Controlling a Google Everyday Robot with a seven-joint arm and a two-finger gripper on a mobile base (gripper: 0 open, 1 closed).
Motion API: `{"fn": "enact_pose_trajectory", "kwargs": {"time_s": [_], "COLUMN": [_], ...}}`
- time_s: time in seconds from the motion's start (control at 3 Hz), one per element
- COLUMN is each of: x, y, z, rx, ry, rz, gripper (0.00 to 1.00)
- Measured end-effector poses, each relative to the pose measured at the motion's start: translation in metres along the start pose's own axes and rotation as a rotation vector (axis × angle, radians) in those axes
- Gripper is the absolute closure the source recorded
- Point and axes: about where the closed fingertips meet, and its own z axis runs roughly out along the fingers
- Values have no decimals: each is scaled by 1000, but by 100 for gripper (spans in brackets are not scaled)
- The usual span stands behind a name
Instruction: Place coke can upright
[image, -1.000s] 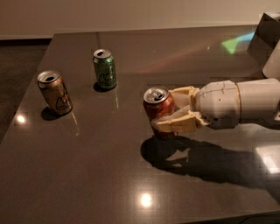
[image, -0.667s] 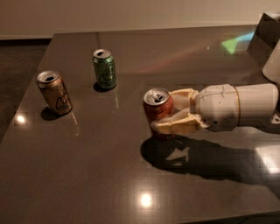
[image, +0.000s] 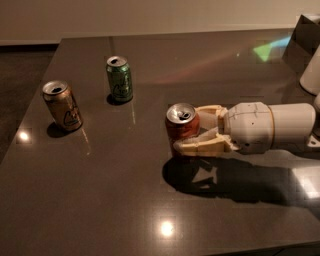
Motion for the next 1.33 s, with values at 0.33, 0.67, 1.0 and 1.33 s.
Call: {"fn": "enact_pose_trajectory", "kwargs": {"time_s": [0.33, 0.67, 1.0, 1.33], "x": [5, 10, 14, 16], "y": [1, 4, 5, 6], "z": [1, 5, 5, 5], "rx": [-18, -49, -57, -58], "ry": [-28, -54, -69, -81], "rz": [-3, -12, -15, -20], "gripper": [100, 100, 85, 63]}}
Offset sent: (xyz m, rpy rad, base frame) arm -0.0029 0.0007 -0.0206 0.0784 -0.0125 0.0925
